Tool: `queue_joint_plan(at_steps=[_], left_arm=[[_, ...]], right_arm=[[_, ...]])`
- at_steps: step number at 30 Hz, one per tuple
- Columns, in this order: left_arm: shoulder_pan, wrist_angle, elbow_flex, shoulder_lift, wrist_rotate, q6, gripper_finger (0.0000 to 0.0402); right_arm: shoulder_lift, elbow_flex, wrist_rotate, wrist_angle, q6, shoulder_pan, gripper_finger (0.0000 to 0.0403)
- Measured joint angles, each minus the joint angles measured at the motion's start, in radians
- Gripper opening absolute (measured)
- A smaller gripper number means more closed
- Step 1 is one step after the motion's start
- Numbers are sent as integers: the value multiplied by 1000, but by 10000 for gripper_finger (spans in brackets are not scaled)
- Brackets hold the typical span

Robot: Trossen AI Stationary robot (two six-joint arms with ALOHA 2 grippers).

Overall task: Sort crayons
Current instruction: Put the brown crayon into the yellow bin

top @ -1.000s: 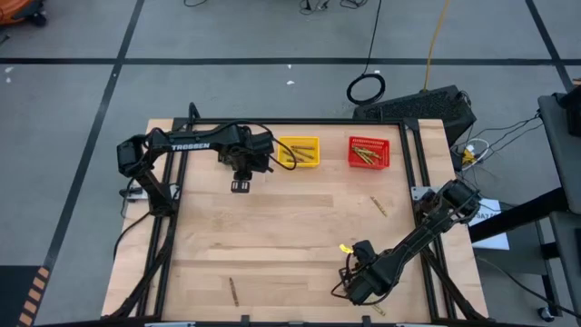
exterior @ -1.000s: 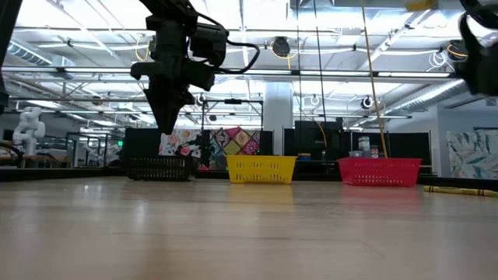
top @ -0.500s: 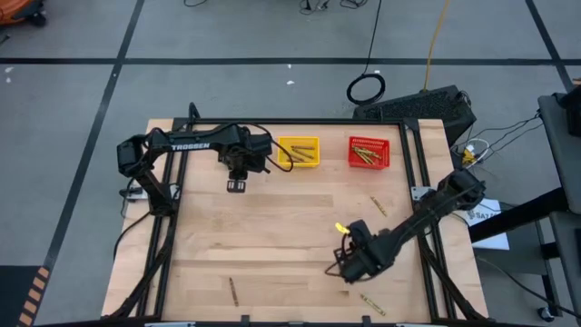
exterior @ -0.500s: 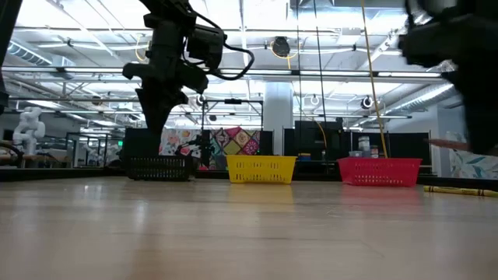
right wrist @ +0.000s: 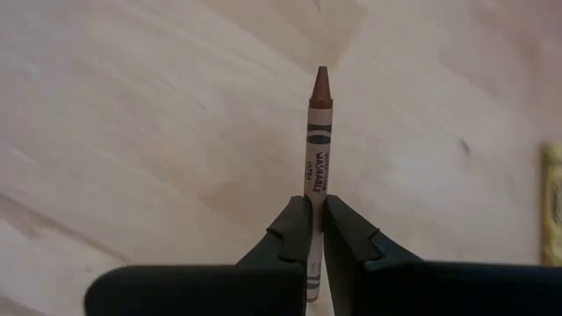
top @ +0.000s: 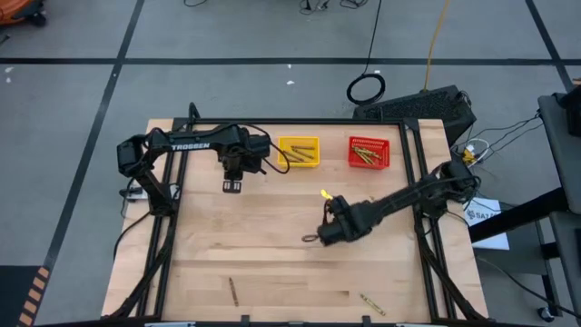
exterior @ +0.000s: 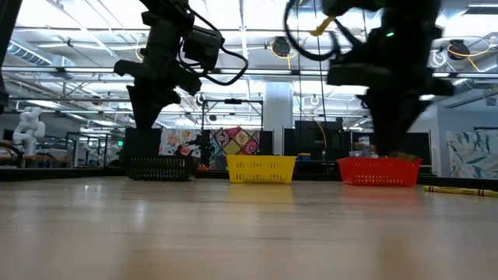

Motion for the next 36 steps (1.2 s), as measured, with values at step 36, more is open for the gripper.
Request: queue_joint_plan(at_steps=[36], left_arm=[[0, 21, 0, 0, -32, -85, 86]], right_arm=[[-2, 1, -82, 601, -759, -615, 0]])
